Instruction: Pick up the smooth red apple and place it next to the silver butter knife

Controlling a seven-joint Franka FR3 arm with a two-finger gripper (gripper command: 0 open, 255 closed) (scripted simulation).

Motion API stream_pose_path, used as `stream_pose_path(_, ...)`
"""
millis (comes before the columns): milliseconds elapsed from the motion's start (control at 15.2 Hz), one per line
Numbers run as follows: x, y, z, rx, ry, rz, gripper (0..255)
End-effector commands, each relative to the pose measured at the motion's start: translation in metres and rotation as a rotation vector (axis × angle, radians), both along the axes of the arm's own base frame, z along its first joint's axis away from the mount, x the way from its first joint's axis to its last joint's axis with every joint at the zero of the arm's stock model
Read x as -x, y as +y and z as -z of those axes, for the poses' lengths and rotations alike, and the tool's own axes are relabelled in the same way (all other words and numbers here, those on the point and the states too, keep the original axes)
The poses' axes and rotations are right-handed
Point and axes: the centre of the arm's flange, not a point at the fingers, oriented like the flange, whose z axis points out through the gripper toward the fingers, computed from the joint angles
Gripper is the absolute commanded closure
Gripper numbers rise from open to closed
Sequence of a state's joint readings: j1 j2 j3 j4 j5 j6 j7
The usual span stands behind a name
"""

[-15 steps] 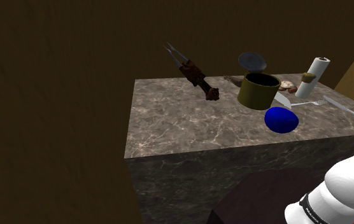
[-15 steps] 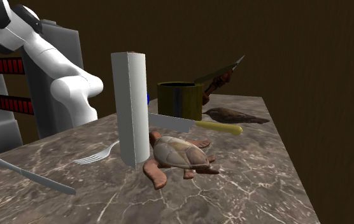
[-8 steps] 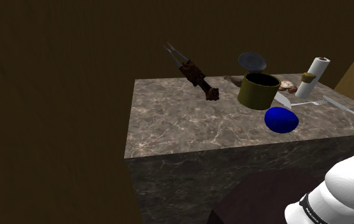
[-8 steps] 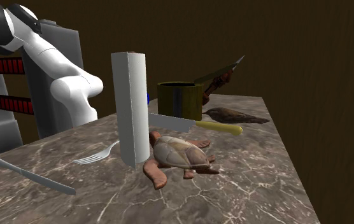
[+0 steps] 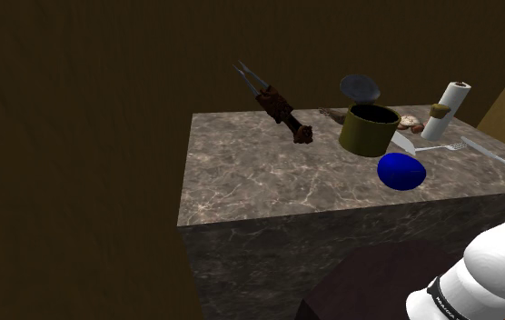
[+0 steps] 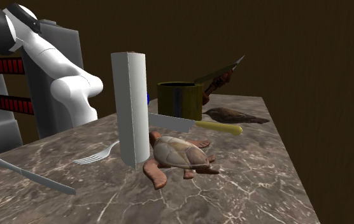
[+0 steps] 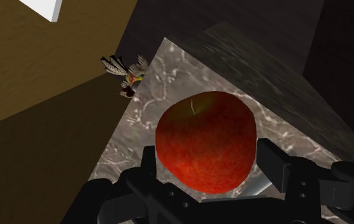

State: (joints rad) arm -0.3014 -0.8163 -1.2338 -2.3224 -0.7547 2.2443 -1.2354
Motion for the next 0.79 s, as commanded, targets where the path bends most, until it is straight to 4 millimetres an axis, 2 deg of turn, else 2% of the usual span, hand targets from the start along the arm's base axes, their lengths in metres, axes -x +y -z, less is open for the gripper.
stream_pose_path(0,0.0,0.0,0.0,0.0,0.0,0.0,255)
stream_pose_path(66,0.0,0.0,0.0,0.0,0.0,0.0,0)
stream_pose_path(396,0.0,0.0,0.0,0.0,0.0,0.0,0)
stream_pose_path(660,0.01,0.016,-0.046,0.0,0.0,0.0,0)
stream_pose_path(726,0.01,0.016,-0.046,0.0,0.0,0.0,0)
